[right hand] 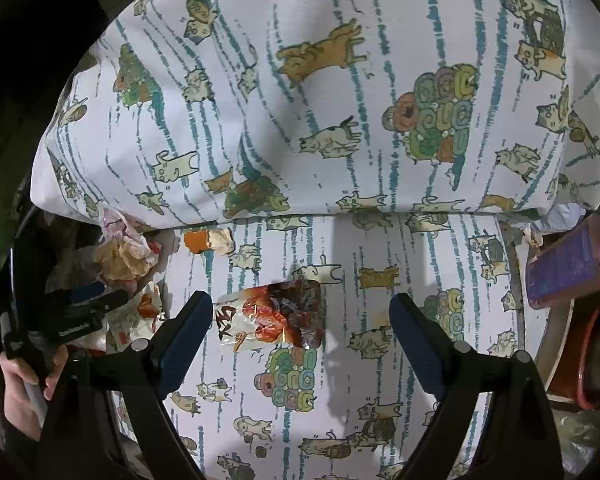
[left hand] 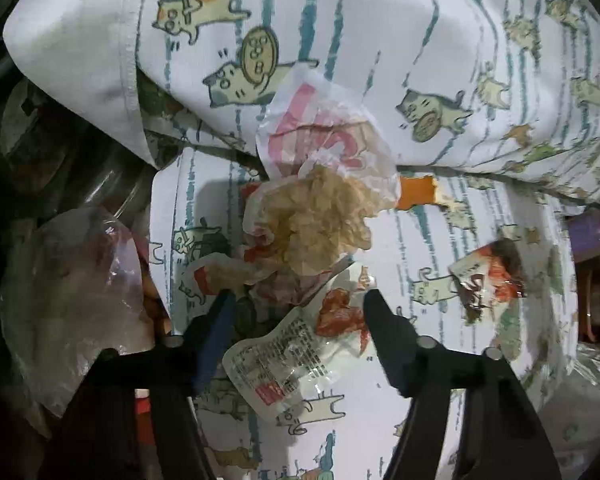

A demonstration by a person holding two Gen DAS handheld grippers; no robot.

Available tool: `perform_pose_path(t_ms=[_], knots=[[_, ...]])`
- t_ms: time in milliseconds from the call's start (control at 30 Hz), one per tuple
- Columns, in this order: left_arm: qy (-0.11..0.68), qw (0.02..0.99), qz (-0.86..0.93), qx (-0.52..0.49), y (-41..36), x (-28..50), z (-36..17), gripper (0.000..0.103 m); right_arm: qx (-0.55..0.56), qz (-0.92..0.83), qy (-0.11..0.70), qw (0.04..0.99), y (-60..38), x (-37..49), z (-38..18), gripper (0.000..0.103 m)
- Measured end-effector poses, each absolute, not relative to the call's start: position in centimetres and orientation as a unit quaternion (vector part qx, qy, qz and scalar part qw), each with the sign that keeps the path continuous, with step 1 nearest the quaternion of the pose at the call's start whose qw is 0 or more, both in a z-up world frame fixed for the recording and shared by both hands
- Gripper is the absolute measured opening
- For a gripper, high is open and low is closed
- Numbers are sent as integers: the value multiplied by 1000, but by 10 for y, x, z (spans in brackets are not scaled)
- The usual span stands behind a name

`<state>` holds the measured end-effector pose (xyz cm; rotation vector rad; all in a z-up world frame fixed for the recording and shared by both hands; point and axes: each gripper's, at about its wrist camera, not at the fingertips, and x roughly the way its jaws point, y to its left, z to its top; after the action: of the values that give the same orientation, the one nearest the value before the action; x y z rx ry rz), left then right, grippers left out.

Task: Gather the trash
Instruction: 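Grasp the chicken-wing snack packet with the left tool while the right tool grasps the red snack wrapper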

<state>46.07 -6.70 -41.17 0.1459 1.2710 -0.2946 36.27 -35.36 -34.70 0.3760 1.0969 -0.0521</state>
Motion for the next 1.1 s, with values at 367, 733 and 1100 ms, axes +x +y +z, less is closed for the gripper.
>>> perform_pose_path(t_ms=[367,733,1100], knots=[[636,752,-131,111,-75,455,-450,67,178,-21,530,829,-355,359,-355,89],[640,710,-194,221,-122,399,-458,73,182,-19,540,821,-352,358,-360,89],[657,740,-120,84,-100,456,-455,78,177,-21,554,813,-342,368,-370,89]])
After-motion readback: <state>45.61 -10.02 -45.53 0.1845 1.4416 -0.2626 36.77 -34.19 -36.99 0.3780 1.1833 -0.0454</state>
